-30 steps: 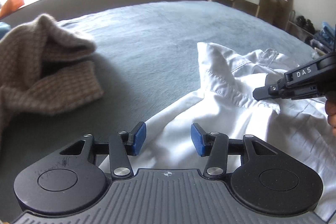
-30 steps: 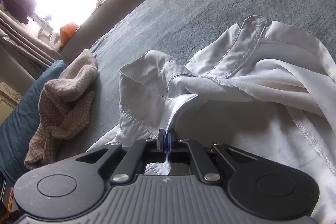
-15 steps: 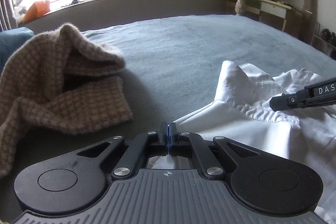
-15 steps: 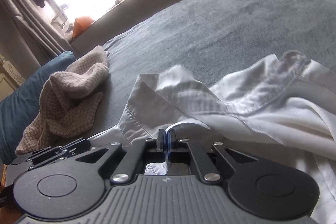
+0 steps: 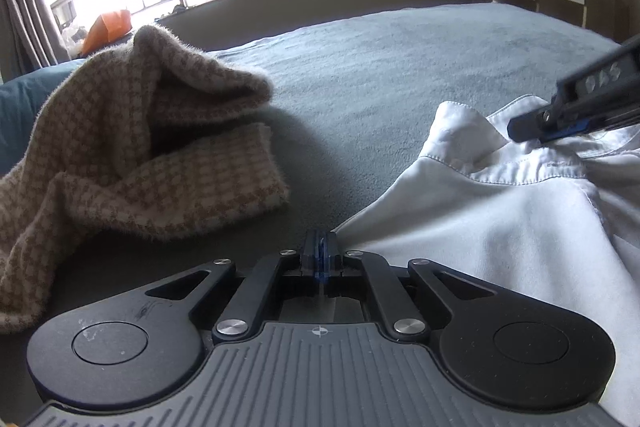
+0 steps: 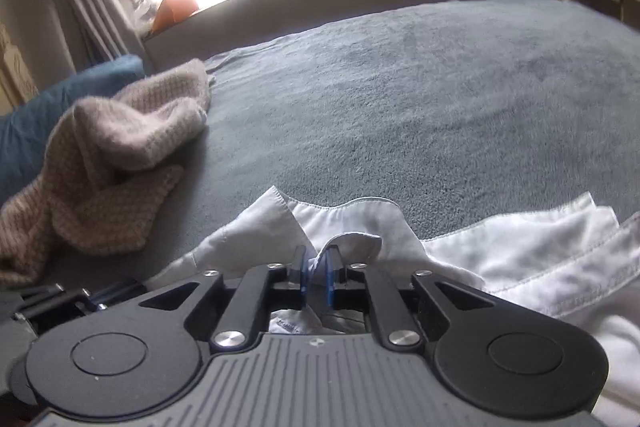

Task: Fold clothes

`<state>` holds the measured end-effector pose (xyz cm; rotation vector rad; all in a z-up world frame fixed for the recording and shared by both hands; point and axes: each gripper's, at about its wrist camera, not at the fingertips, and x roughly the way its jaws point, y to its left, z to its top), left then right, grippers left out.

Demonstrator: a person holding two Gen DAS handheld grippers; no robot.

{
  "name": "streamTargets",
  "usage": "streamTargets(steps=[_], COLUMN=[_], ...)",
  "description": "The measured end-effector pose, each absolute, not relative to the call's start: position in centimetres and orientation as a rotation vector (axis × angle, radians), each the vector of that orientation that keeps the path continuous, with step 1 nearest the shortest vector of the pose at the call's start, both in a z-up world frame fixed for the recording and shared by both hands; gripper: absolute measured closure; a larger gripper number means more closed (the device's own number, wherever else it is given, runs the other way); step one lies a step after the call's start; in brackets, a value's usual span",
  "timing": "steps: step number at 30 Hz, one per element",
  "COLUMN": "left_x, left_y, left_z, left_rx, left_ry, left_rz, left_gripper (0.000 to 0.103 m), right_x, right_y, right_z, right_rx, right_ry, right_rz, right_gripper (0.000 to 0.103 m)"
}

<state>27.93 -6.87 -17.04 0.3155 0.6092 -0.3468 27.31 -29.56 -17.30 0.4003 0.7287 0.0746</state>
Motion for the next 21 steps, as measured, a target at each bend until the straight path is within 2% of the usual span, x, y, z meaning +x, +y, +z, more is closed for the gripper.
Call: streamTargets(steps=[2, 6, 8, 15, 21], left_x=[28.0, 28.2, 28.4, 26.8, 24.4], left_y=[-7.0, -6.6, -6.0, -4.1, -0.8], left_z=[-17.0, -16.4, -15.9, -12.7, -9.0], left_rx=[0.325, 0.306, 0.268, 0.207, 0.110], left_ry=[0.608, 0.616, 0.629, 0.589, 0.591], left_rz=[-0.330, -0.269, -0.260, -0.241, -0.215], left_gripper=[0.095, 0.066, 0.060, 0.049, 0.048], right_x=[26.4, 24.9, 24.1, 22.1, 19.3], right_y=[-31.6, -35.2, -36.5, -36.7, -36.3], right_z=[-16.9, -16.9, -17.1, -17.0, -16.2], right_rx=[0.533, 0.738, 0.815, 0.875, 0.944], right_ry=[0.702, 0.737, 0.756, 0.841, 0.903], right_rz=[0.079, 0.064, 0.065, 0.145, 0.197], right_gripper=[0.052, 0.052, 0.052, 0.052, 0.052])
